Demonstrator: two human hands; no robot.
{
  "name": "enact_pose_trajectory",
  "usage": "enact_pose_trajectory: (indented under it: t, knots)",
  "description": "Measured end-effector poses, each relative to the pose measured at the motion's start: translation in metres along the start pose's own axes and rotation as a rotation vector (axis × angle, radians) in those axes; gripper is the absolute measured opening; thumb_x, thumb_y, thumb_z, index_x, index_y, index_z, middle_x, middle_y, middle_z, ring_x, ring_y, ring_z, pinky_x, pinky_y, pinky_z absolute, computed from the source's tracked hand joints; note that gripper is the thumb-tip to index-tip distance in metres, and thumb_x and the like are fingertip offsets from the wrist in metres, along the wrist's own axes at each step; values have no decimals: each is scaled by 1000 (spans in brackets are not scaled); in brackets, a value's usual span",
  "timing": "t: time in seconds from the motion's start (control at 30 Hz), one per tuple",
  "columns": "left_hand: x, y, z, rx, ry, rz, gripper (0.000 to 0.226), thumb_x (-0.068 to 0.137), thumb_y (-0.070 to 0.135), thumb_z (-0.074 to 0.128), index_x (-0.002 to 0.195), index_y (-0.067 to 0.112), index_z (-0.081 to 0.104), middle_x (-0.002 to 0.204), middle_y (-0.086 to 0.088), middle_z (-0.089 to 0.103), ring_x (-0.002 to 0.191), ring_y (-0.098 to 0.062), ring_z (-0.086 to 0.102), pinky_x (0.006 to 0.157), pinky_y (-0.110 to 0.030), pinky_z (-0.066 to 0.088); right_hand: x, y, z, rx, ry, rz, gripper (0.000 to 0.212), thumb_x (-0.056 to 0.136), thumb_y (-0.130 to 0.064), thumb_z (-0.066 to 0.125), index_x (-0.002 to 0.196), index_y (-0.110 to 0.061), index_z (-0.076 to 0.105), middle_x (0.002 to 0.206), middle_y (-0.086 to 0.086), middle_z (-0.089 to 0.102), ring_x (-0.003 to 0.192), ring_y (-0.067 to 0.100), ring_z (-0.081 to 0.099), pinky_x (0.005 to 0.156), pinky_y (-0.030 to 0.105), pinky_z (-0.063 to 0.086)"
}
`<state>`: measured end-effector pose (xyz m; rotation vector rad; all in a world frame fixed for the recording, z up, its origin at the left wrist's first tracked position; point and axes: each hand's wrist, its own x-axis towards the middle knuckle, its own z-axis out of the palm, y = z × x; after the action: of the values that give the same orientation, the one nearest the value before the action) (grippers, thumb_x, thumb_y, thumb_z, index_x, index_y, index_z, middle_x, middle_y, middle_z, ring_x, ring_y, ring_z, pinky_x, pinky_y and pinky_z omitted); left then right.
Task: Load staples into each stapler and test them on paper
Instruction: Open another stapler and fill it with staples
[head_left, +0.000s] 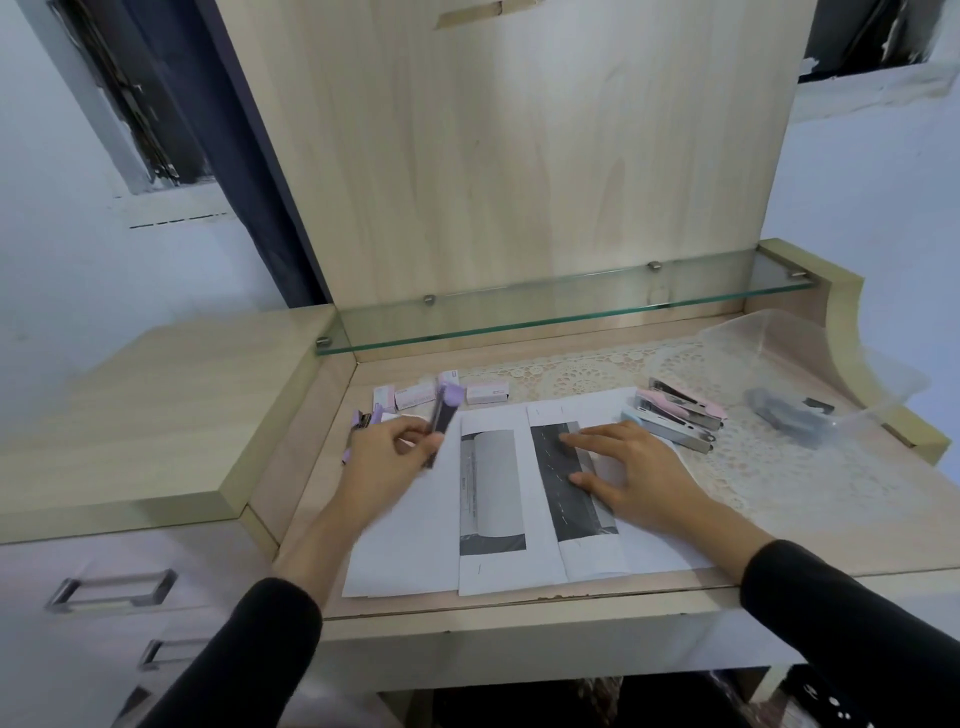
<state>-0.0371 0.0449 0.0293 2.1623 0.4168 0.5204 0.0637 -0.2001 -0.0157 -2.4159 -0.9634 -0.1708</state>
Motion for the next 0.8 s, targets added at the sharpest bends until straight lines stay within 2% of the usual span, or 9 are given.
enact_pose_trajectory:
  t: [0.13, 0.27, 0.37, 0.47, 0.53, 0.6, 0.67, 0.73, 0.8]
  knots:
    - [-24, 14, 20, -115, -82, 29, 9, 82, 7, 66, 91, 10, 66, 70, 5, 62, 57, 1, 55, 58, -7, 45, 0, 2, 1, 90, 55, 15, 40, 83, -42, 61, 122, -33, 56, 122, -5, 60, 114, 14, 52, 95, 26, 40]
    - [-41, 23, 34, -135, -171, 42, 12, 83, 6, 64, 93, 12, 65, 72, 7, 59, 57, 7, 52, 60, -8, 46, -1, 4, 2, 146, 128, -4, 33, 85, -31, 61, 117, -26, 61, 114, 0, 65, 105, 18, 60, 90, 32, 48]
    - [-49, 25, 39, -124, -166, 65, 11, 84, 9, 64, 92, 18, 62, 76, 8, 60, 62, 7, 55, 63, -9, 48, 0, 2, -1, 206, 211, -6, 23, 84, -20, 62, 106, -19, 69, 106, 0, 69, 99, 16, 62, 88, 26, 46]
    - [-52, 26, 41, -99, -113, 76, 15, 84, 15, 65, 95, 21, 56, 83, 13, 60, 73, 5, 57, 67, -7, 47, 3, -2, -10, 358, 322, 72, 12, 80, -10, 66, 90, -13, 73, 88, 0, 72, 83, 17, 65, 80, 28, 51]
    - [-53, 27, 43, -64, -71, 105, 19, 84, 16, 65, 96, 20, 52, 85, 13, 60, 78, 4, 57, 70, -5, 45, 2, -11, -20, 473, 346, 107, 8, 80, -9, 67, 82, -13, 73, 78, -3, 70, 73, 12, 63, 70, 16, 50]
    - [-54, 28, 44, -6, -31, 145, 21, 83, 18, 66, 97, 20, 52, 86, 11, 60, 76, 2, 57, 71, -4, 45, -1, -22, -29, 534, 304, 105, 10, 81, -11, 67, 80, -20, 71, 73, -13, 67, 67, 3, 60, 63, 10, 47]
    - [-55, 29, 46, 59, -5, 186, 23, 82, 21, 67, 100, 18, 54, 87, 11, 60, 77, -3, 57, 74, -8, 45, -3, -32, -36, 576, 214, 100, 10, 79, -16, 67, 81, -26, 68, 71, -18, 64, 63, -3, 58, 62, 11, 47]
    - [-56, 32, 48, 93, 23, 211, 24, 81, 23, 68, 99, 20, 53, 87, 12, 58, 78, -5, 56, 75, -7, 43, -3, -37, -40, 680, 113, 121, 12, 75, -21, 71, 86, -26, 68, 73, -10, 68, 60, -1, 58, 64, 19, 51]
    - [-58, 36, 50, 93, 50, 221, 27, 80, 23, 70, 95, 25, 48, 86, 13, 56, 76, -2, 53, 72, -2, 39, -4, -40, -41, 753, 39, 137, 22, 72, -21, 74, 94, -20, 70, 78, -2, 72, 61, 4, 61, 62, 22, 54]
